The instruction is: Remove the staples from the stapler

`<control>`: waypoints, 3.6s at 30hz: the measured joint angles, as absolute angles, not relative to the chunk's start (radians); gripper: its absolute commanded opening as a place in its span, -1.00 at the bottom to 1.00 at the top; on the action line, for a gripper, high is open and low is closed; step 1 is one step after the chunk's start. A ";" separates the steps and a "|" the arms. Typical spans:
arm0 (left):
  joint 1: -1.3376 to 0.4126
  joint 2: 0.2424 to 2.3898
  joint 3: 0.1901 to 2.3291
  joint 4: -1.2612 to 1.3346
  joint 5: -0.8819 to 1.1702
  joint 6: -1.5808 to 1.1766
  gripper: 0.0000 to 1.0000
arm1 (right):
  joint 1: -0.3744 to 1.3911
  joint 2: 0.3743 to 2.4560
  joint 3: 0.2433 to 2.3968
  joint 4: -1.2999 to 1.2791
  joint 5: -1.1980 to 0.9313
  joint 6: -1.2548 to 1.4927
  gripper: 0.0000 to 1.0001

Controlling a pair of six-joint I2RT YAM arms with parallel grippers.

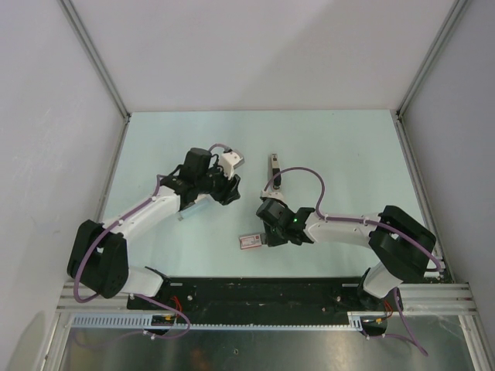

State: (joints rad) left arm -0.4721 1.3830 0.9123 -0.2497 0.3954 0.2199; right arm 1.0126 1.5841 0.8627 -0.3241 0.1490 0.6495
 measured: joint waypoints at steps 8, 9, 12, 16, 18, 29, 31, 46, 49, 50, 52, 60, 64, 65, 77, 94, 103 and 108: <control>-0.477 1.383 0.912 -0.250 0.394 0.221 0.15 | 1.010 1.584 0.863 -0.324 0.149 0.641 -0.38; -0.478 1.383 0.912 -0.250 0.394 0.221 0.15 | 1.010 1.584 0.863 -0.324 0.149 0.639 -0.37; -0.482 1.383 0.912 -0.250 0.392 0.222 0.16 | 1.010 1.584 0.867 -0.324 0.148 0.634 -0.34; -0.488 1.383 0.912 -0.250 0.386 0.226 0.17 | 1.010 1.584 0.877 -0.324 0.144 0.632 -0.34; -0.492 1.383 0.912 -0.250 0.384 0.228 0.17 | 1.010 1.583 0.881 -0.324 0.141 0.631 -0.34; -0.498 1.383 0.904 -0.249 0.373 0.253 0.11 | 0.976 1.449 0.949 -0.373 0.132 0.607 -0.65; -0.500 1.383 0.891 -0.249 0.373 0.273 0.09 | 0.934 1.409 0.954 -0.387 0.130 0.601 -0.67; -0.670 1.469 0.756 -0.255 0.302 0.534 0.07 | 0.620 1.372 0.640 -0.262 -0.237 0.649 -0.69; -0.685 1.481 0.744 -0.258 0.281 0.556 0.07 | 0.611 1.373 0.591 -0.198 -0.307 0.682 -0.66; -0.690 1.485 0.741 -0.258 0.273 0.562 0.06 | 0.610 1.373 0.582 -0.175 -0.326 0.691 -0.65; -0.697 1.490 0.738 -0.259 0.262 0.570 0.05 | 0.607 1.375 0.570 -0.134 -0.353 0.709 -0.62; -0.732 1.512 0.739 -0.249 0.228 0.584 0.03 | 0.600 1.419 0.523 0.027 -0.416 0.782 -0.59; -0.742 1.512 0.739 -0.247 0.219 0.585 0.03 | 0.598 1.445 0.516 0.060 -0.420 0.796 -0.59; -0.744 1.512 0.739 -0.246 0.217 0.585 0.03 | 0.598 1.451 0.516 0.067 -0.420 0.797 -0.59; -0.759 1.470 0.702 -0.245 0.207 0.644 0.08 | 0.596 1.500 0.516 0.145 -0.426 0.816 -0.61; -0.804 1.468 0.720 -0.318 0.215 0.697 0.04 | 0.643 1.529 0.514 0.206 -0.426 0.846 -0.69; -0.812 1.479 0.730 -0.325 0.215 0.691 0.03 | 0.678 1.547 0.514 0.257 -0.419 0.886 -0.71; -0.814 1.480 0.730 -0.324 0.215 0.688 0.02 | 0.712 1.579 0.514 0.299 -0.415 0.909 -0.71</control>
